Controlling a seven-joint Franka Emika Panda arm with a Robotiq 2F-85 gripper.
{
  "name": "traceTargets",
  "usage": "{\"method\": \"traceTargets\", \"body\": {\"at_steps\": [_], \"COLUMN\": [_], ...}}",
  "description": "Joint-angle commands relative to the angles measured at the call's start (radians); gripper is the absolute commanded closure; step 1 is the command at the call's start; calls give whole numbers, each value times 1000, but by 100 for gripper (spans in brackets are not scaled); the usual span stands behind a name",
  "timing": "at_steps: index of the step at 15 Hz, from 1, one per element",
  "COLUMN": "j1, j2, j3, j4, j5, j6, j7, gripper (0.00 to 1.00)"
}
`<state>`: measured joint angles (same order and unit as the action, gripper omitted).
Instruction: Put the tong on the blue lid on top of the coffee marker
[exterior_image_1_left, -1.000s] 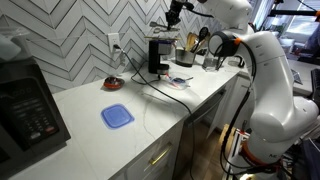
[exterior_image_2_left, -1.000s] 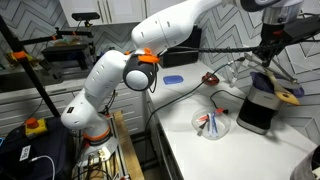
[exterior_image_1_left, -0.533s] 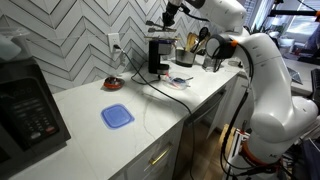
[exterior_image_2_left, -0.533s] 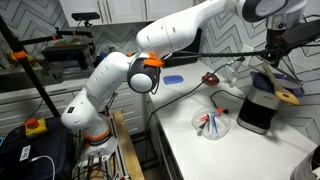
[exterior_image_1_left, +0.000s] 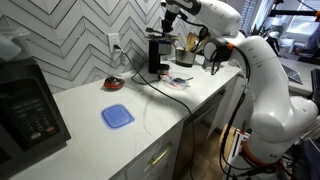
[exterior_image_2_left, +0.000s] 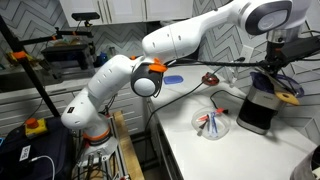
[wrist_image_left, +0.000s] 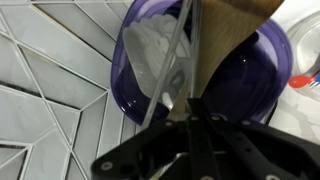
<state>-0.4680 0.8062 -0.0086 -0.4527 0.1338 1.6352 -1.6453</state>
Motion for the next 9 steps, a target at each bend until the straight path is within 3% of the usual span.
{"method": "traceTargets", "body": {"at_steps": [1,9], "j1": [-8,-18], "j2": [9,-33], "j3": [8,22], "j4": [9,9], "j5": [-8,9], "j6": [28,43], "j7": [-6,-7], "gripper": [73,13]}}
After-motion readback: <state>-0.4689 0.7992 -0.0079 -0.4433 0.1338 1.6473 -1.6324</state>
